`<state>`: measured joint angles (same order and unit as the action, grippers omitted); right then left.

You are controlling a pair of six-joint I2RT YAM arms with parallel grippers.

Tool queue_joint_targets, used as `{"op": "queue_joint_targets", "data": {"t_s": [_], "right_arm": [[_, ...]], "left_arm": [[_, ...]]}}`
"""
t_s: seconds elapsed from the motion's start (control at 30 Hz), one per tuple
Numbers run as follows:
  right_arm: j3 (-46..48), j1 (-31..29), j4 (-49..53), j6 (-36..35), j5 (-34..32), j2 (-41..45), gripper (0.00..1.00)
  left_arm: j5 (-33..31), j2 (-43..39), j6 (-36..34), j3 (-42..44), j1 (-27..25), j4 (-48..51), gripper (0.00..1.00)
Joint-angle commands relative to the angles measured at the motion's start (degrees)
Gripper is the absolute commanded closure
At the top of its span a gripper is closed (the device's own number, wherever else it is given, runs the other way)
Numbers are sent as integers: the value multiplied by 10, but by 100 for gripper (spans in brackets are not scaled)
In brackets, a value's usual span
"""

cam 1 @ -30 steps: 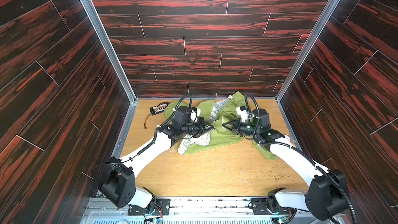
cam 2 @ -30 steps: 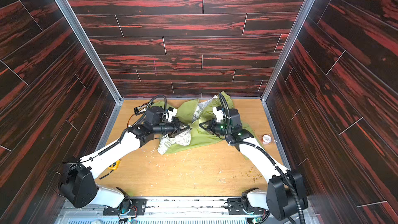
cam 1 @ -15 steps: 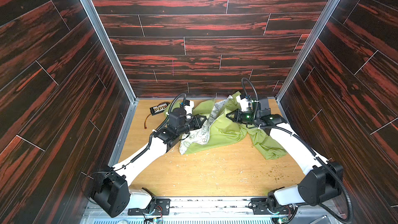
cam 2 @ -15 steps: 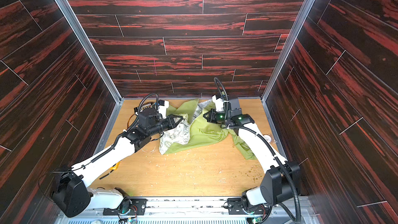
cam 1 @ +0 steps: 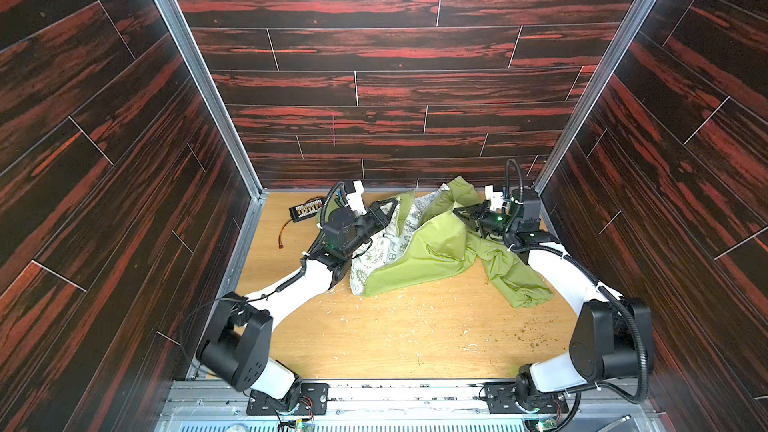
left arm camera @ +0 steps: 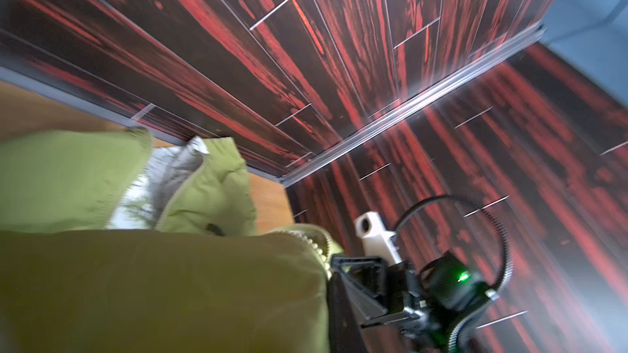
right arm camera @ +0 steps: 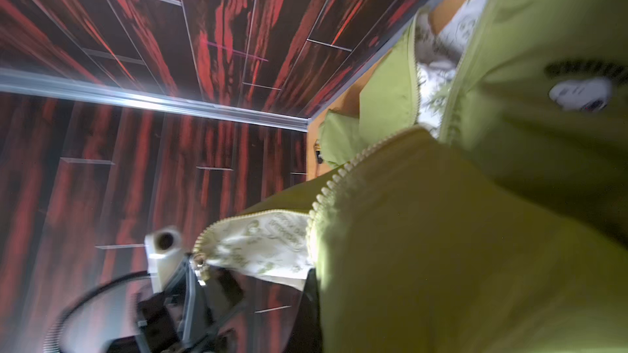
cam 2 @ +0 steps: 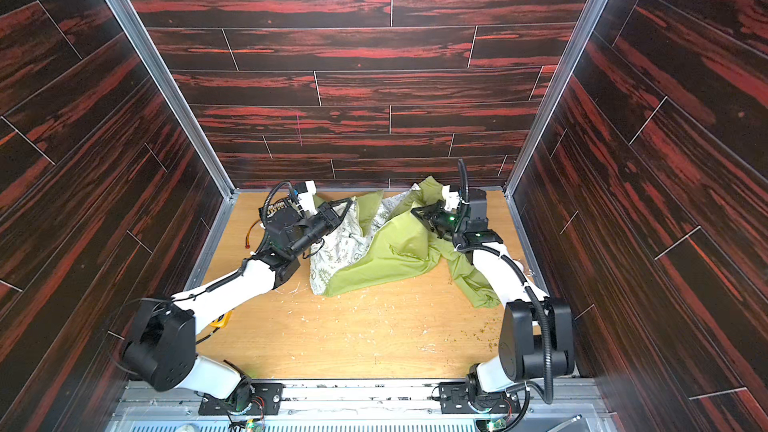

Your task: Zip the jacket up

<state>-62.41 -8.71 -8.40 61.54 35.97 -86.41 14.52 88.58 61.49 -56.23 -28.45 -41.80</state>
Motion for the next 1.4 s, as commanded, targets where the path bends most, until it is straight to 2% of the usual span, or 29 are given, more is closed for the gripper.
{"op": "queue_joint_targets", "data": {"t_s": [0.0,0.2,0.47,0.7,1.37], "right_arm": [[-15,-11,-120,79,35,-1,100],[-28,-38,-185,123,36,-22,100],[-74,-90,-178,151,12,-42,100],[-100,-112,-170,157,3,-49,100],[-83,-131,-193,179,-58,-17,100]], "left_arm": [[24,21,88,-15,3,-122,100],[28,56,158,-16,0,-223,100],[36,79,169,-31,-25,-284,100],[51,86,178,-36,-32,-291,100],[29,99,199,-34,-35,-324,100]]}}
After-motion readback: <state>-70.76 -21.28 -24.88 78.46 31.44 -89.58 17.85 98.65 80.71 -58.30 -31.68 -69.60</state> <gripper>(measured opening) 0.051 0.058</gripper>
